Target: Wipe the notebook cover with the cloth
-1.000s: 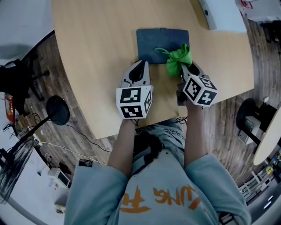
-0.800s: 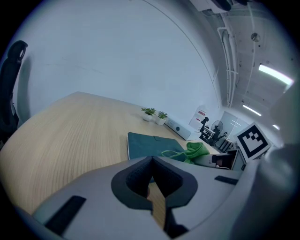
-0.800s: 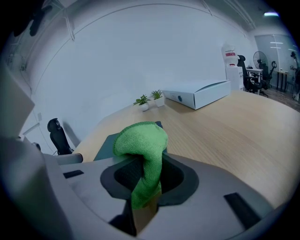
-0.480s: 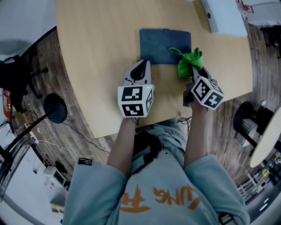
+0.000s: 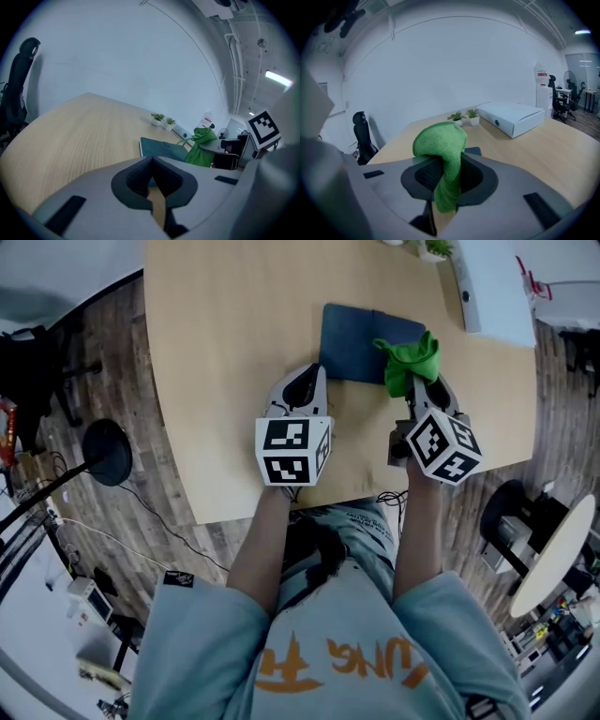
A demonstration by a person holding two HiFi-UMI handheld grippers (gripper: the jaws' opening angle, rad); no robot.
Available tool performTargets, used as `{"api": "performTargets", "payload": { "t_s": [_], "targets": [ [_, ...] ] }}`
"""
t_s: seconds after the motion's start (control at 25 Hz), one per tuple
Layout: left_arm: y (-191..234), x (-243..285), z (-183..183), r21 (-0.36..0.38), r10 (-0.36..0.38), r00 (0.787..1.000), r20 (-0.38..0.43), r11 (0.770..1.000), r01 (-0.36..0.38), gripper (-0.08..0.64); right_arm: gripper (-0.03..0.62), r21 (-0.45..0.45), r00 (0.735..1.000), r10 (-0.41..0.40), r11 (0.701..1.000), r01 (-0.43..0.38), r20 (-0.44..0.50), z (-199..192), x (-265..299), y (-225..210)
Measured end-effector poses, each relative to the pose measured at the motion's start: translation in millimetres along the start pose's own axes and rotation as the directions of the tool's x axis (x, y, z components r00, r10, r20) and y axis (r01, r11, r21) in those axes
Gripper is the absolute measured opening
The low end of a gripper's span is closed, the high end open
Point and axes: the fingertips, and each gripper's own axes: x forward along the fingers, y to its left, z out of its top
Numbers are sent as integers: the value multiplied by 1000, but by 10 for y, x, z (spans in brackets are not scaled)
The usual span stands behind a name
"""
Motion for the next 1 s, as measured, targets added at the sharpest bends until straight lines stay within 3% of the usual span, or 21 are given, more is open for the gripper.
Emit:
{"api": "performTargets", "payload": {
  "t_s": [0.44,1.0],
  "targets": [
    [585,-275,63,-140,131,990,49,982,-123,17,72,-72,967,247,965,-251,-64,-85,344,1100],
    [834,-250,52,-193,188,981,44,965,-176,17,72,-86,941,299,945,-315,-157,-241,717,1376]
  ]
}}
